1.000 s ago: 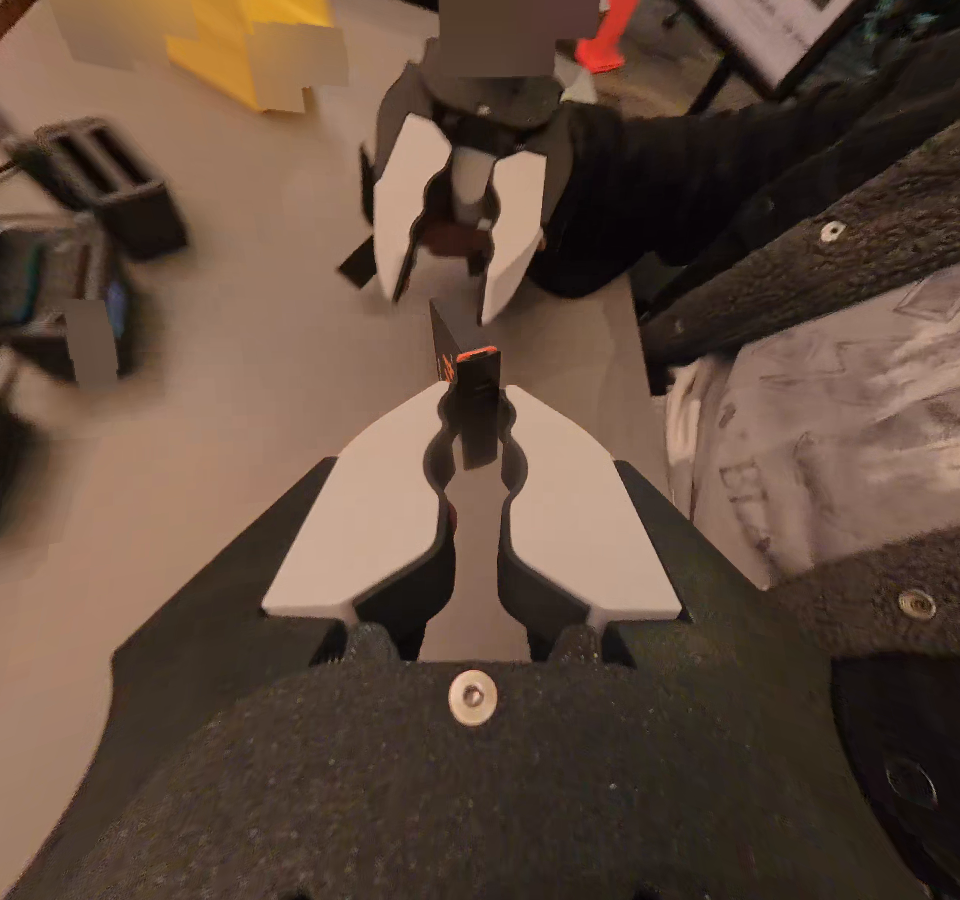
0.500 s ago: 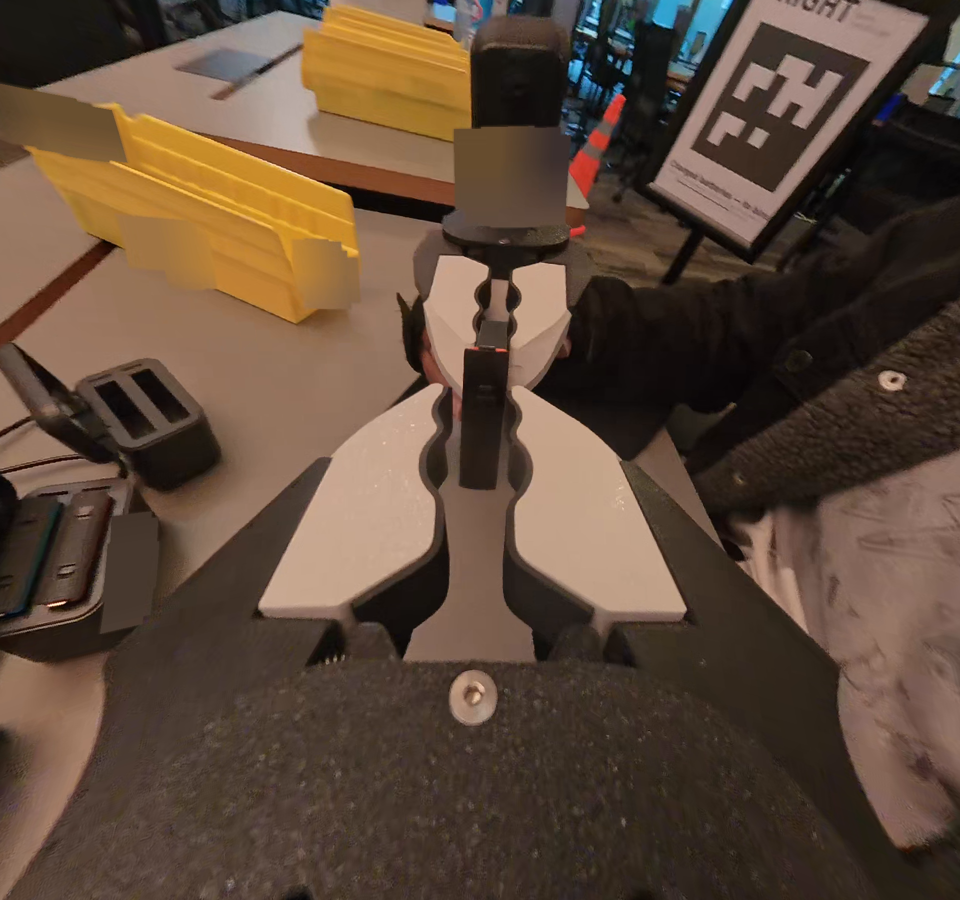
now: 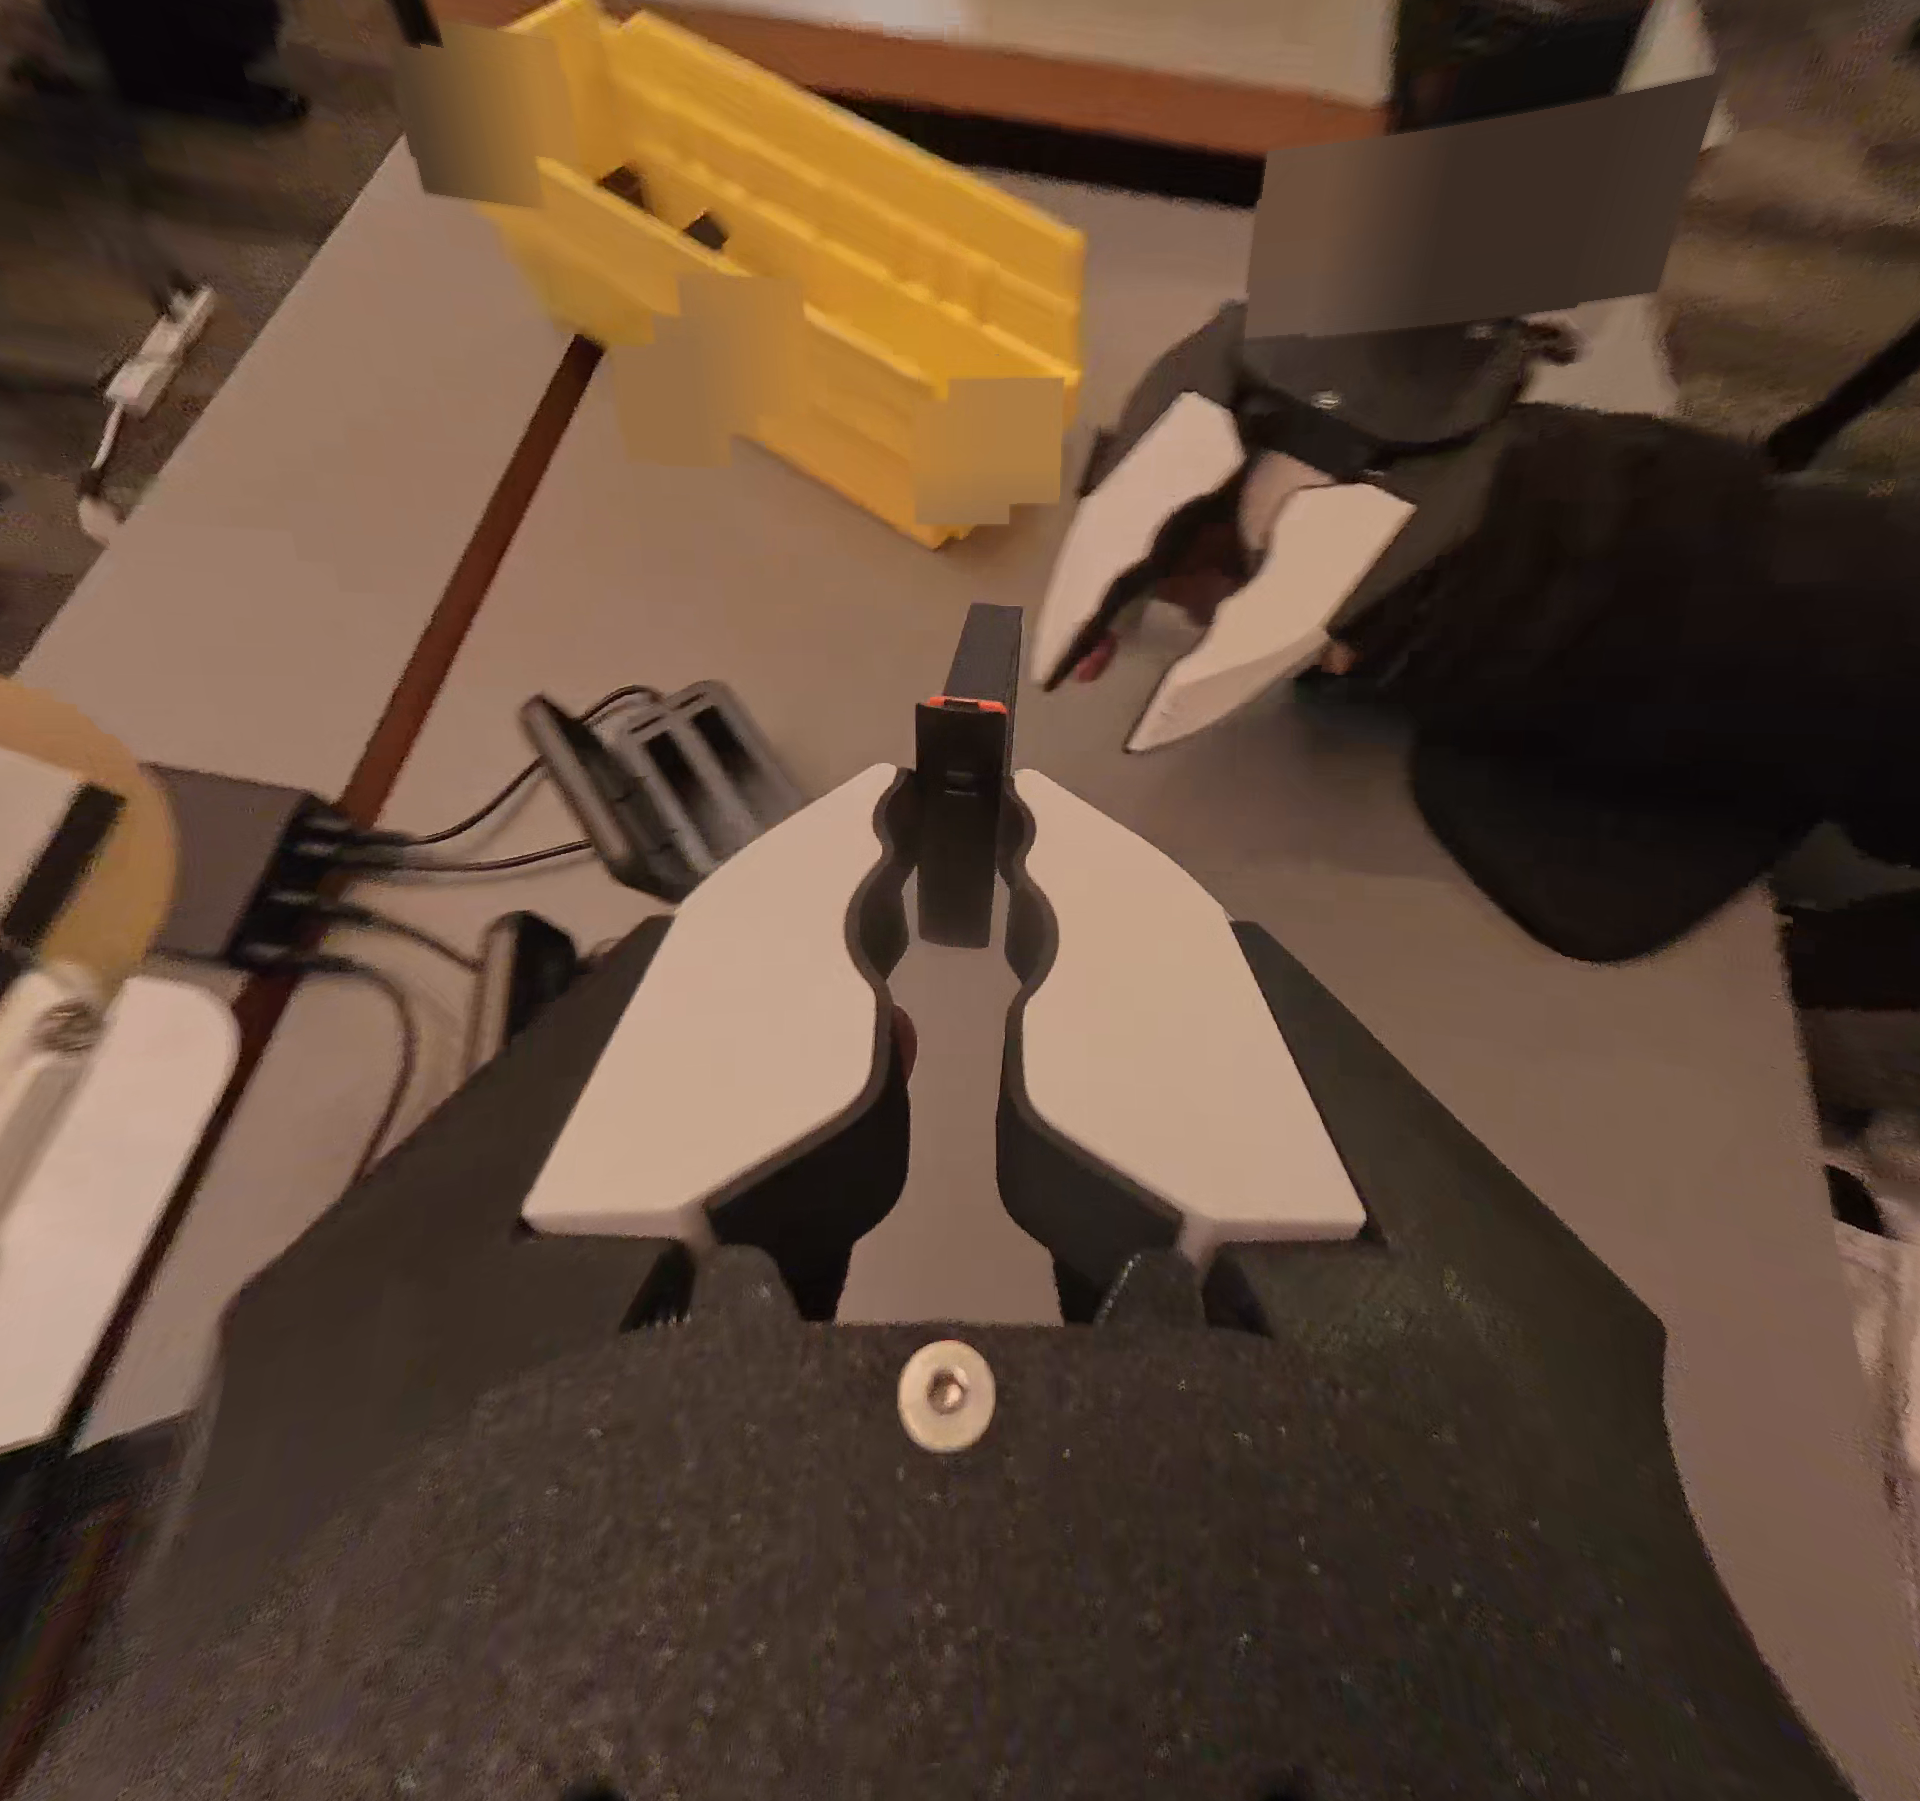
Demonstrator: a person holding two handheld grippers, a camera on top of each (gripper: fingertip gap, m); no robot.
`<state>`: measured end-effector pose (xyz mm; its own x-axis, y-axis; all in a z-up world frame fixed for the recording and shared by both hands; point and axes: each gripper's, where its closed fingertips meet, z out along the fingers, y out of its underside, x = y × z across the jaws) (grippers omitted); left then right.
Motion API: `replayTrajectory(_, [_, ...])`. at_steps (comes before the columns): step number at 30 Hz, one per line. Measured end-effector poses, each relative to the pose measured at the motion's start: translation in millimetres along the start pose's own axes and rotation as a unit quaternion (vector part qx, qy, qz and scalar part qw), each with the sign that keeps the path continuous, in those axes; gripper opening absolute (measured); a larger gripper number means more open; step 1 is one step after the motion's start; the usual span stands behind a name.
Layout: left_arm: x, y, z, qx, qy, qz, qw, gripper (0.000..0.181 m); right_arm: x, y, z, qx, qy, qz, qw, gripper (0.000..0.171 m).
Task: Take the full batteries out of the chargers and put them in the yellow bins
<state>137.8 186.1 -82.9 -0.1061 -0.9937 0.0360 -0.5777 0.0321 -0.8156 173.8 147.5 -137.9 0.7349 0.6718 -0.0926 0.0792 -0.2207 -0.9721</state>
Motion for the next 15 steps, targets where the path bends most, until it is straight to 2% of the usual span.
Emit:
replayTrajectory(3, [-35,-2,22,-0.08,-0.031,-0.017,0.996,0.015,17,25,0,-0.055,0.028,0.004,0.998,0.026])
replayTrajectory(7, [-68,15,55,-0.191,-0.044,-0.088,0.977,0.015,20,49,7,-0.112,0.032,0.0,0.993,0.026])
replayTrajectory(10, [-81,28,75,-0.249,-0.056,-0.119,0.96,0.015,18,59,10,-0.137,0.028,-0.005,0.99,0.026])
replayTrajectory(15, [-90,38,92,-0.303,-0.07,-0.133,0.941,0.015,21,66,11,-0.152,0.036,-0.01,0.988,0.026])
